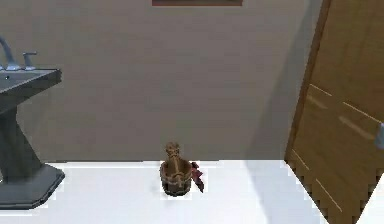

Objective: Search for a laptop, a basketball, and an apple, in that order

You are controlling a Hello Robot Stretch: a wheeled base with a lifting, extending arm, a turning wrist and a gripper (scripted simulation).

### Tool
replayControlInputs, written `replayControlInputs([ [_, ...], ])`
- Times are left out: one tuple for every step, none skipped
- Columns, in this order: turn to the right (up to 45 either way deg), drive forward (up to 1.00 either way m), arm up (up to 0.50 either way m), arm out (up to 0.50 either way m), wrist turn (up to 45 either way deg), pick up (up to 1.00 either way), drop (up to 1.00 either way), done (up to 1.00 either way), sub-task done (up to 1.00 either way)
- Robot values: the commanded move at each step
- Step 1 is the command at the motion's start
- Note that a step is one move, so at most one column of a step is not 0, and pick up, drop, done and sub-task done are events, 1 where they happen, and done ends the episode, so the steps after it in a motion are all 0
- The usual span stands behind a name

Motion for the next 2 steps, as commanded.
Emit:
replayControlInputs([
  [0.0, 0.35, 0.00, 0.00, 0.0, 0.00, 0.00, 0.00, 0.00],
  [45.0, 0.00, 0.00, 0.00, 0.0, 0.00, 0.00, 0.00, 0.00],
])
